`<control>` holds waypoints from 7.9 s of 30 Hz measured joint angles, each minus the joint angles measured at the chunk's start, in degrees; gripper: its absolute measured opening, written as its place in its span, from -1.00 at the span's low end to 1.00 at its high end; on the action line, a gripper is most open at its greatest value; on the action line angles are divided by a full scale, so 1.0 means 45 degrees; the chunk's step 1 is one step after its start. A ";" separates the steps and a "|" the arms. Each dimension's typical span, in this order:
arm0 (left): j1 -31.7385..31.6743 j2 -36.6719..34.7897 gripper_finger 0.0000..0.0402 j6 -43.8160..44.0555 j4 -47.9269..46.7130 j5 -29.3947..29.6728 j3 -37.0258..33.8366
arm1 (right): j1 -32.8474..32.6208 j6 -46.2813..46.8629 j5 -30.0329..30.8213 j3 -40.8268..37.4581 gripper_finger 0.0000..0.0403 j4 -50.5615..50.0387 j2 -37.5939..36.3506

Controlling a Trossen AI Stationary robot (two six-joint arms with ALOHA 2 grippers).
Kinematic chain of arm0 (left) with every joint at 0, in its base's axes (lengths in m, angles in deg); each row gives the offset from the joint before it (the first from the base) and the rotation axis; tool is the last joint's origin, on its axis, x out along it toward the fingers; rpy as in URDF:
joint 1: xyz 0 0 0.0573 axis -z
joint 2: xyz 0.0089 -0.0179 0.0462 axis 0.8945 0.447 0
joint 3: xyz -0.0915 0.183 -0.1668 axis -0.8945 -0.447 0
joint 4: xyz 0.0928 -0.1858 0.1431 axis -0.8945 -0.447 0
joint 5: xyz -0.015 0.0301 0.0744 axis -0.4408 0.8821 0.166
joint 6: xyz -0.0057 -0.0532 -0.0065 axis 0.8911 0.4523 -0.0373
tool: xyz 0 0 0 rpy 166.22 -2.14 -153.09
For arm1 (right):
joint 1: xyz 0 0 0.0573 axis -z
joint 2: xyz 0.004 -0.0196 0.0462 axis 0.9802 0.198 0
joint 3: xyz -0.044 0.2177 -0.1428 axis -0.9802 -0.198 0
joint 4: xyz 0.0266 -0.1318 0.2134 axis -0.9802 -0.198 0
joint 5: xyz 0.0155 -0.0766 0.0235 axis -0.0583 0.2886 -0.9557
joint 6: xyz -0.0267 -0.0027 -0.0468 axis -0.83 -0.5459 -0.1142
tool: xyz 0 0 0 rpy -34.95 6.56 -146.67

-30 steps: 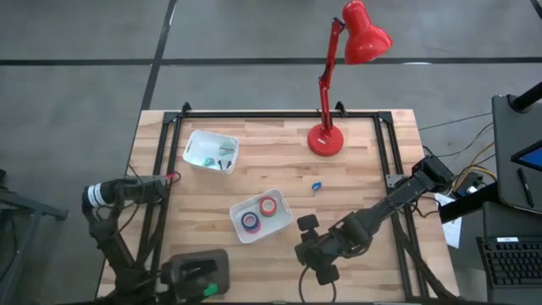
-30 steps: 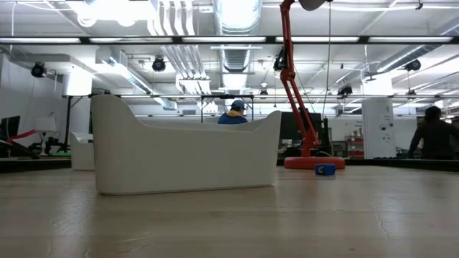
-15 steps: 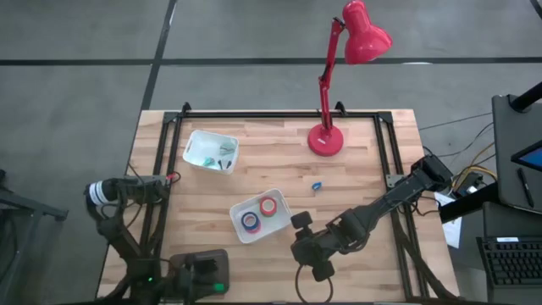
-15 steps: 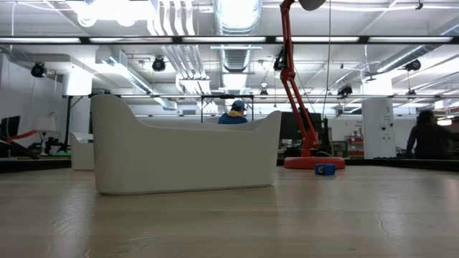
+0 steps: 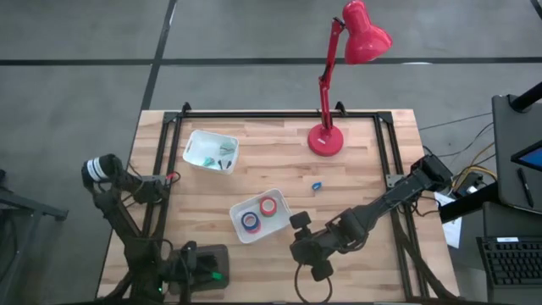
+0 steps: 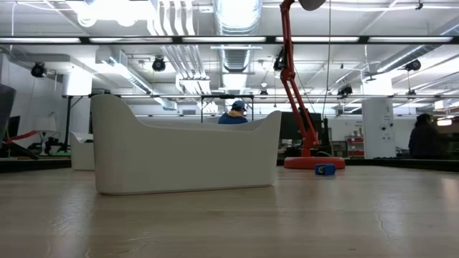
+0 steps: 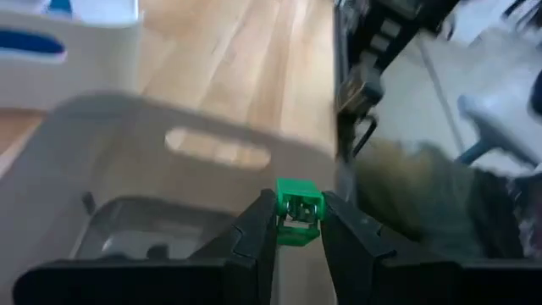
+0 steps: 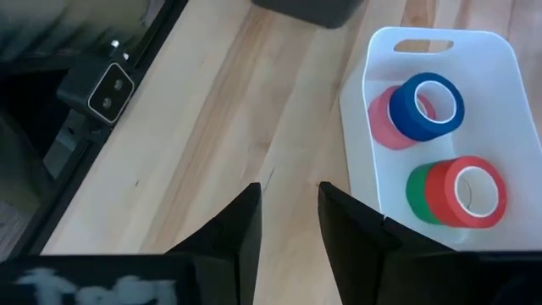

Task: Pick and place Stapler, Stapler remover, tape
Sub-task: Put the green stapler into the black bin, then put the blue stapler into the black bin

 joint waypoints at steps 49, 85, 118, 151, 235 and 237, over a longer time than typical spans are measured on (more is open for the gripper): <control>-0.4711 -0.0655 -0.19 -1.2397 0.3519 -0.0469 0.1262 | 0.2525 0.2288 0.1622 -0.6140 -0.71 0.0323 -0.2772; -0.4839 -0.0443 -0.19 -1.2387 0.3655 -0.0898 0.1049 | 0.6868 -0.2118 0.0710 -0.8637 0.07 0.2074 -0.2710; -0.4839 -0.0443 -0.19 -1.2411 0.3655 -0.0891 0.1049 | 0.7220 -0.2075 -0.0122 -0.9730 -0.04 0.4066 -0.2705; -0.5901 -0.0438 -0.19 -1.0865 0.4892 -0.0682 0.1054 | 0.3737 0.0140 0.2902 -0.7301 -0.72 0.2192 -0.2720; -0.9580 0.0616 -0.54 -1.1586 0.7793 -0.2783 0.1059 | -0.0821 -0.4266 1.5346 -0.0291 -0.65 0.2708 0.3075; -0.9580 0.0621 -0.57 -1.1631 0.7793 -0.2785 0.1059 | -0.0821 -0.4285 1.5273 -0.0291 -0.57 0.2708 0.3075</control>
